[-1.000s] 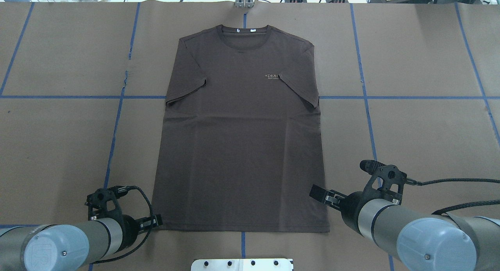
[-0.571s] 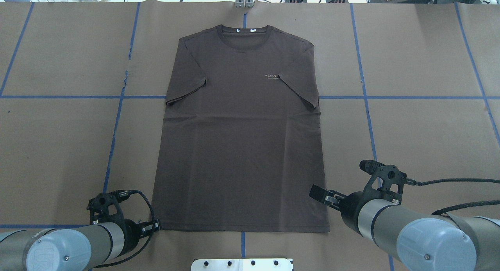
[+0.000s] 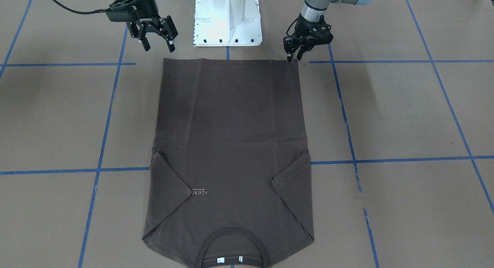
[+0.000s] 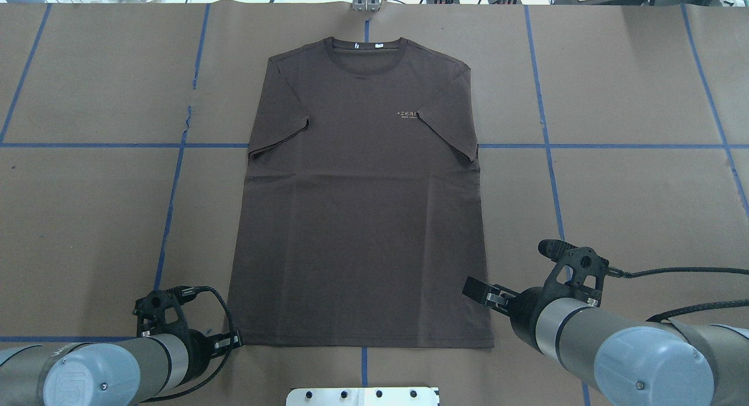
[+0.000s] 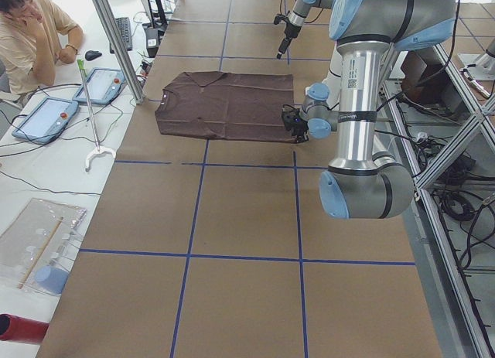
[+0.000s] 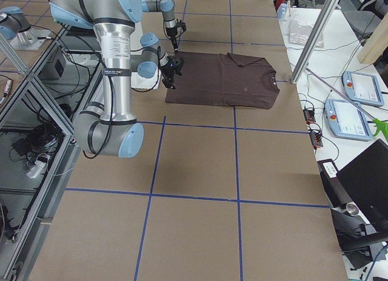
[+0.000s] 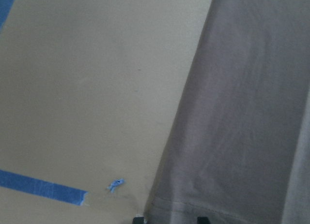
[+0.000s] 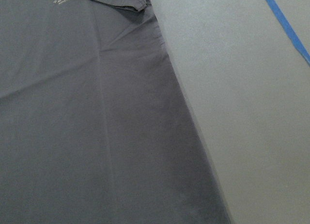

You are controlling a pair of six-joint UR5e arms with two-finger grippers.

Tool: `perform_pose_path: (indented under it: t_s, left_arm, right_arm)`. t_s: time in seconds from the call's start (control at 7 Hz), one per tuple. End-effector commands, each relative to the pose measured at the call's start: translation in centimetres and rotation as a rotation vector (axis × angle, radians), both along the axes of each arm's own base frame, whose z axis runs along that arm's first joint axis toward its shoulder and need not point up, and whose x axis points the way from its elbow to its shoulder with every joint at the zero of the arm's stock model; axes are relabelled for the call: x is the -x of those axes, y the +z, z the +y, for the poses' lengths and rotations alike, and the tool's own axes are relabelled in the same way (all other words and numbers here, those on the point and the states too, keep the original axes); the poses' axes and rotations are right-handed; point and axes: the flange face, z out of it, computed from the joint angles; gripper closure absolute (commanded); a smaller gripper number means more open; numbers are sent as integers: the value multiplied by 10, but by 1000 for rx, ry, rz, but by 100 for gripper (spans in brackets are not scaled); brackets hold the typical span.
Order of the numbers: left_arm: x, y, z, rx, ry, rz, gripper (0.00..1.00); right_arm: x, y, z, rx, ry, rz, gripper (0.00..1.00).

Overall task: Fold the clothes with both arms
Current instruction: 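Close both grippers on the hem corners nearest the robot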

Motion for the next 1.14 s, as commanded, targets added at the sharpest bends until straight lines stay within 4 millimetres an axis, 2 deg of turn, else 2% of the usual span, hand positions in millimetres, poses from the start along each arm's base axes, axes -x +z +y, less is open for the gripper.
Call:
perform_pose_path:
  t_s: [0.0, 0.86, 1.0]
  left_arm:
    - [-1, 2, 1, -1, 4, -5, 53]
    - [-4, 3, 1, -2, 4, -9, 63]
    - [-6, -1, 1, 0, 4, 1, 84]
  right_arm:
    - [0, 0, 0, -1, 1, -1, 0]
    - [-2, -2, 0, -4, 4, -5, 0]
    - [-2, -2, 0, -4, 4, -5, 0]
